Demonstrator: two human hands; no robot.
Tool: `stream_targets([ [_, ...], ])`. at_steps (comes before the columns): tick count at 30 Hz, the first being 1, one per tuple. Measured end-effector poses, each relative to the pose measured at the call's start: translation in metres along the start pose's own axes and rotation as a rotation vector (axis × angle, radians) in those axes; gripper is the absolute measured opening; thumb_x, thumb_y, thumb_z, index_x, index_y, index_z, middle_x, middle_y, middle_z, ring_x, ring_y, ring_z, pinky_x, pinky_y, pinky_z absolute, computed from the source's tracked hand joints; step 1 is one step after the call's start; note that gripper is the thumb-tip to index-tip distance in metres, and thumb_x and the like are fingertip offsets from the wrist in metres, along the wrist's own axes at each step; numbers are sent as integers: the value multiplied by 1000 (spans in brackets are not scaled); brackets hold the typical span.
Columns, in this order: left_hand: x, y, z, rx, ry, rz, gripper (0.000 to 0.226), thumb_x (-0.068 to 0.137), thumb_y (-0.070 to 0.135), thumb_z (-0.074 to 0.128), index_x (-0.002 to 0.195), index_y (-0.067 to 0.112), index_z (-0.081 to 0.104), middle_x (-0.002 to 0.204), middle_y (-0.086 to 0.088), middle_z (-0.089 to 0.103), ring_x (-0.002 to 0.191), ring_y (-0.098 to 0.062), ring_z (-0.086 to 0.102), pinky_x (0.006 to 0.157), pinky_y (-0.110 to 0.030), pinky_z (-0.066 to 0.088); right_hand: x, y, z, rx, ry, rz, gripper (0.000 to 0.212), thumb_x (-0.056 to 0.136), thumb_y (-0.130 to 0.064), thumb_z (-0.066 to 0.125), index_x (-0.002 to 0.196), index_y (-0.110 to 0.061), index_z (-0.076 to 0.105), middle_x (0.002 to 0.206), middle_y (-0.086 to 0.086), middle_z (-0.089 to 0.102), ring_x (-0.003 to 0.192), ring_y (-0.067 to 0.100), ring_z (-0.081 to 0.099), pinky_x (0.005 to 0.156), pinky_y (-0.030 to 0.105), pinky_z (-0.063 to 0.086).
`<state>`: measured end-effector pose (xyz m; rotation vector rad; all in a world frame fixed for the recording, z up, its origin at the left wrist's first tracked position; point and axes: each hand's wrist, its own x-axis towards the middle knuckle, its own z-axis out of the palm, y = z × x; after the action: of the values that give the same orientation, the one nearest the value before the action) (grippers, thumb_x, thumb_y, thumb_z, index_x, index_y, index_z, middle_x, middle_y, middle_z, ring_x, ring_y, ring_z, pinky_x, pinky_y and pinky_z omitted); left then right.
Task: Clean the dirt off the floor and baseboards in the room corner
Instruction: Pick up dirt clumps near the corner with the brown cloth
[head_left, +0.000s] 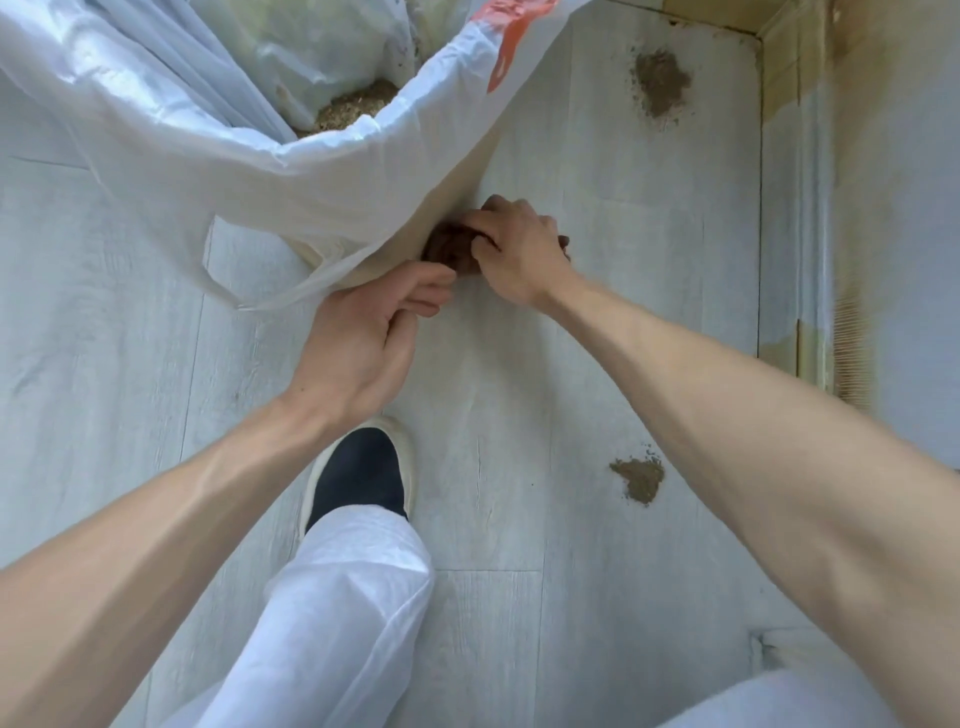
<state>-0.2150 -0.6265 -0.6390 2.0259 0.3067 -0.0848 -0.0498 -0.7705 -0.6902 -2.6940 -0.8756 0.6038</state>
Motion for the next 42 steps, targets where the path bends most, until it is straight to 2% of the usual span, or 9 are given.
stream_targets([
  [6, 2, 0, -1, 2, -8, -10, 55, 92, -8, 38, 131, 21, 65, 112, 11, 73, 105, 0, 67, 101, -33, 54, -88, 24, 32, -72, -399, -295, 64, 87, -46, 20, 122, -29, 71, 116, 2, 60, 110, 25, 48, 101, 49, 31],
  [11, 4, 0, 1, -8, 9, -12, 56, 91, -8, 37, 130, 21, 65, 112, 12, 73, 105, -1, 67, 101, -35, 54, -154, 76, 3, -124, -634, -200, 53, 89, -36, 28, 122, -29, 70, 113, -5, 58, 105, 14, 44, 107, 46, 31],
  [16, -4, -6, 7, 7, -35, -5, 57, 91, -8, 37, 130, 22, 65, 112, 11, 73, 105, 0, 67, 100, -35, 54, -104, 74, -42, 83, -344, -47, 49, 89, -32, 33, 111, -12, 72, 105, 7, 65, 101, 28, 60, 94, 46, 47],
  [21, -5, -2, 9, 15, -34, 18, 56, 90, -7, 38, 130, 23, 65, 111, 12, 73, 105, -1, 67, 99, -36, 55, -26, 24, -24, 48, -112, 15, 55, 86, -29, 32, 130, -24, 64, 118, 9, 59, 112, 33, 54, 96, 50, 42],
  [26, -1, 1, 6, 22, -33, 27, 54, 90, -5, 39, 130, 22, 65, 109, 14, 73, 105, 0, 67, 99, -33, 55, -86, -9, 41, -85, -399, -245, 64, 88, -44, 18, 126, -32, 68, 117, -5, 58, 113, 24, 47, 107, 49, 29],
  [31, 0, 1, 5, -9, -22, 14, 55, 90, -6, 37, 129, 20, 65, 109, 12, 73, 104, 0, 67, 99, -33, 55, -151, 51, 11, -207, -739, -297, 41, 98, -35, 35, 113, -27, 72, 107, -7, 57, 105, 16, 46, 103, 42, 27],
  [33, 1, 1, 5, -14, -17, 12, 55, 90, -6, 37, 129, 20, 65, 109, 12, 73, 104, 0, 67, 98, -32, 55, -147, 65, -9, -175, -688, -224, 50, 90, -39, 29, 113, -28, 72, 103, -10, 56, 102, 15, 48, 103, 44, 32],
  [38, -1, -1, 2, -10, -24, 19, 54, 90, -4, 37, 130, 20, 65, 110, 11, 73, 104, 0, 67, 98, -33, 55, -61, 50, -42, 36, -228, -5, 52, 83, -35, 31, 112, -19, 71, 105, 5, 63, 102, 29, 57, 95, 50, 45],
  [42, -1, -1, 2, -13, -23, 23, 53, 89, -2, 37, 128, 21, 65, 108, 11, 73, 103, 0, 67, 98, -34, 55, -26, 9, -18, -107, -258, -57, 63, 80, -37, 28, 131, -33, 66, 126, 8, 62, 117, 33, 55, 104, 46, 39],
])
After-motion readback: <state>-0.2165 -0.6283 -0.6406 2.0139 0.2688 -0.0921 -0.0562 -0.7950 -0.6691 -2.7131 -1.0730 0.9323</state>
